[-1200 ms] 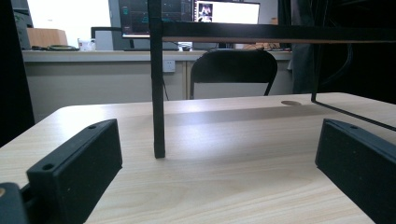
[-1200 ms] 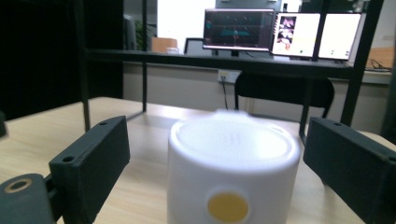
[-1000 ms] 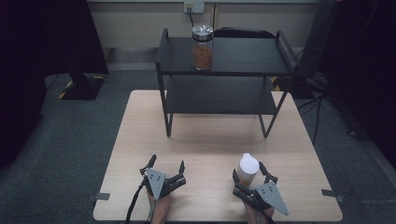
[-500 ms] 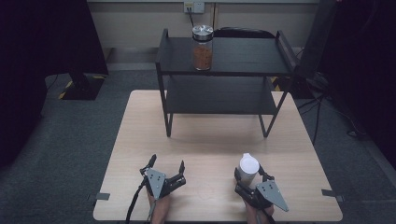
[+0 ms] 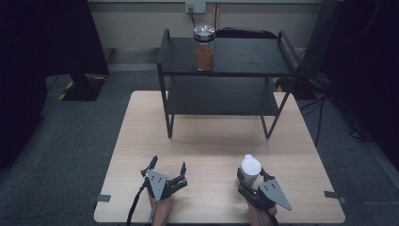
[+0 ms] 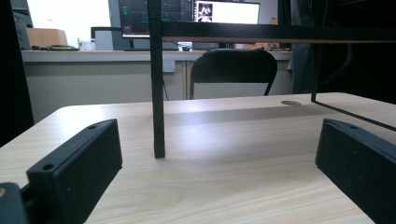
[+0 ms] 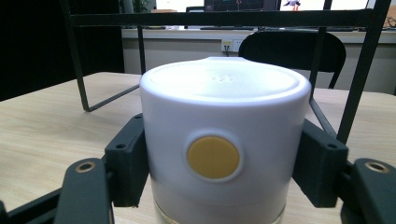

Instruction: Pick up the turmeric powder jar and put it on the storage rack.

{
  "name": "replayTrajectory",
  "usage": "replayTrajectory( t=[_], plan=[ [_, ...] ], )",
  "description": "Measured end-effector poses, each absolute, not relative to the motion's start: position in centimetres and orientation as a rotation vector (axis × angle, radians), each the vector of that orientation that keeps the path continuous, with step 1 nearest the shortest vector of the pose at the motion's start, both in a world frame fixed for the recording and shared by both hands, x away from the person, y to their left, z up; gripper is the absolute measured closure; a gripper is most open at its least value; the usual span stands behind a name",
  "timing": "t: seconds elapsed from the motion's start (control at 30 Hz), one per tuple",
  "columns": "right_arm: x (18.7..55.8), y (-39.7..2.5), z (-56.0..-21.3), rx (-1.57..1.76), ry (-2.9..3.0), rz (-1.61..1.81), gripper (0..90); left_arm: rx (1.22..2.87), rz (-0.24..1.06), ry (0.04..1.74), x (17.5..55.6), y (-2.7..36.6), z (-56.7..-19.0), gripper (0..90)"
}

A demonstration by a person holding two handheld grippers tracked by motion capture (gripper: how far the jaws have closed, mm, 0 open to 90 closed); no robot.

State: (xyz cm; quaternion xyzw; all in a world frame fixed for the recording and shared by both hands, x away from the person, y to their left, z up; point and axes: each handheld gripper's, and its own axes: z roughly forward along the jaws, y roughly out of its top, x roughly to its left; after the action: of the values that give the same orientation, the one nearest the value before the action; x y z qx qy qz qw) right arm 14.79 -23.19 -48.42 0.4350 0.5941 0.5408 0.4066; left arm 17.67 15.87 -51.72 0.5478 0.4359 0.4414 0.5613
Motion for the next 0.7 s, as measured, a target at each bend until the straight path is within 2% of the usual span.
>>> replayTrajectory(
  t=[0.7],
  plan=[
    [14.9, -24.1, -46.5, 1.057, 1.56, 1.388, 29.4, 1.291, 1.04, 1.027, 17.7, 15.9, -51.7, 0.0]
  ],
)
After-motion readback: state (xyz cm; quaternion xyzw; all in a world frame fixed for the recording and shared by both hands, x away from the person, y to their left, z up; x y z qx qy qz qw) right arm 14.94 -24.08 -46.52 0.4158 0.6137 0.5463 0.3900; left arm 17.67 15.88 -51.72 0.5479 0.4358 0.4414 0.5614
